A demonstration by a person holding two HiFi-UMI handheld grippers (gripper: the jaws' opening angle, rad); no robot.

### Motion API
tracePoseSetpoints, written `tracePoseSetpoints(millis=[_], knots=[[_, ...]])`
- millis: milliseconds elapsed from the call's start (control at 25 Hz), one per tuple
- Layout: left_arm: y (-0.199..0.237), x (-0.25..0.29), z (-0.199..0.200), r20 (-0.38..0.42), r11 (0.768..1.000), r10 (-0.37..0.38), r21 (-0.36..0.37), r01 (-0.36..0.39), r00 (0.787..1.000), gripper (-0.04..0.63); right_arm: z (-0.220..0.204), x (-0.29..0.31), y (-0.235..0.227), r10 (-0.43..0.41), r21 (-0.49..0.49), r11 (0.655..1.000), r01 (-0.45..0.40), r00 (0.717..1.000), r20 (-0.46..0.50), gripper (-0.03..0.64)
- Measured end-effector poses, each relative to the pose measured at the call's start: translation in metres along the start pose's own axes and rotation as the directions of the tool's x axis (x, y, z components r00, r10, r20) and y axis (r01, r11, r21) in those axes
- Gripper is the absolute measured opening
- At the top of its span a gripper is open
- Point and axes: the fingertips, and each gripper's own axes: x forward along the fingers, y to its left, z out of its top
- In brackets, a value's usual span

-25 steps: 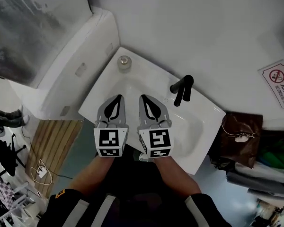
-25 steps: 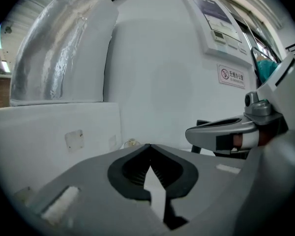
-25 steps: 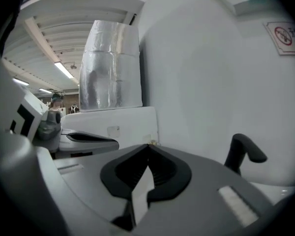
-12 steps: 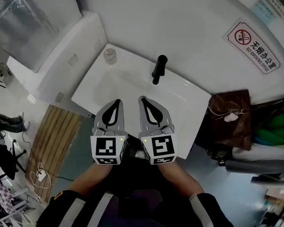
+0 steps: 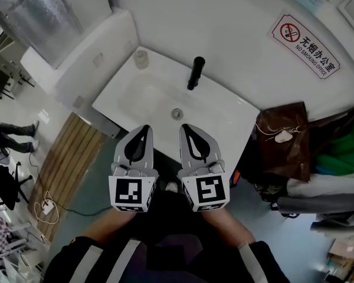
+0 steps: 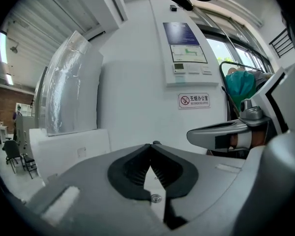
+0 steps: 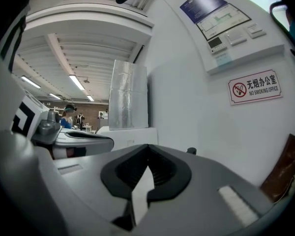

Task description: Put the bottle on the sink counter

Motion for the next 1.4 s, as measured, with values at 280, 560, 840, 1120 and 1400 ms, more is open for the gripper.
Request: tracePoseSetpoints(millis=[280, 560, 840, 1120, 1400], knots=[[-0.004, -0.033, 0.005, 0.009, 1.000, 0.016, 0.021, -0.016, 1.000, 0.000, 0.010, -0.027, 0.017, 0.020, -0.006, 1.000, -0.020, 0.999, 0.031, 0.002], [-0.004, -0.049, 0.006, 0.012, 0.999, 0.000, 0.049, 0.000, 1.000, -0.002, 0.008, -0.039, 0.036, 0.029, 0.000, 1.000, -0.029, 0.999, 0.027, 0.002], [-0.006, -0.062, -0.001, 0.007, 0.999, -0.011, 0.040, 0.010, 1.000, -0.002, -0.001, -0.047, 0.054, 0.061, -0.005, 0.998, -0.061, 0.998, 0.004, 0.000], [-0.007, -0.068, -0.008, 0.001, 0.999, -0.009, 0.031, 0.009, 1.000, -0.002, -0.004, -0.048, 0.063, 0.077, 0.005, 0.997, -0.077, 0.997, -0.001, 0.000], [-0.006, -0.071, -0.014, -0.009, 1.000, 0.004, 0.021, -0.003, 1.000, 0.000, -0.010, -0.049, 0.071, 0.108, -0.003, 0.994, -0.108, 0.994, -0.014, 0.000]])
